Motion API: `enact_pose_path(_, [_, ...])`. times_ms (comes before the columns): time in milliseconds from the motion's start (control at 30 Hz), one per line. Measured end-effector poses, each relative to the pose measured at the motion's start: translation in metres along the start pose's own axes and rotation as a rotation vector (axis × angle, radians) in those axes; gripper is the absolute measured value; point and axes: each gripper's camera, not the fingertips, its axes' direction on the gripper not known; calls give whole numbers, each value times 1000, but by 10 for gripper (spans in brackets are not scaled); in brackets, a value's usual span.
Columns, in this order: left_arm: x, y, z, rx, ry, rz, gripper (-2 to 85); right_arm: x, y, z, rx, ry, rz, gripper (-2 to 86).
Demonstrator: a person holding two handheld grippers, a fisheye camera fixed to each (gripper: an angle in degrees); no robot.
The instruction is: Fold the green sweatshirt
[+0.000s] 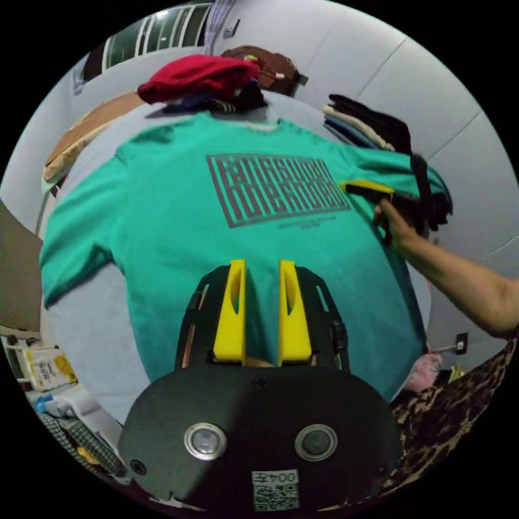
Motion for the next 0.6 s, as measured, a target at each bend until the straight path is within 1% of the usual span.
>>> enact_pose_path(67, [-28,-39,-4,54,-64,33,94,-2,-1,7,-2,14,-8,141])
enact_pose_path(167, [-79,-113,2,50,-122,31,103,-4,-3,19,-2,26,-11,141])
enact_pose_path(233, [-108,-150,11,26,-146,16,104,-3,-4,25,-2,24,-10,141])
enact_pose_path(300, [-138,-185,29,-51,-141,5,101,-3,-5,33,-2,25,-11,141])
enact_pose_path(400, [-160,-208,51,-156,-156,20,105,-3,-6,43,-1,27,-11,142])
enact_pose_path(533, [-165,-217,65,-204,-119,90,108,-1,-7,54,-1,24,-9,142])
enact_pose_path(600, [-171,-221,61,-185,-99,82,103,-1,-8,61,-1,28,-10,142])
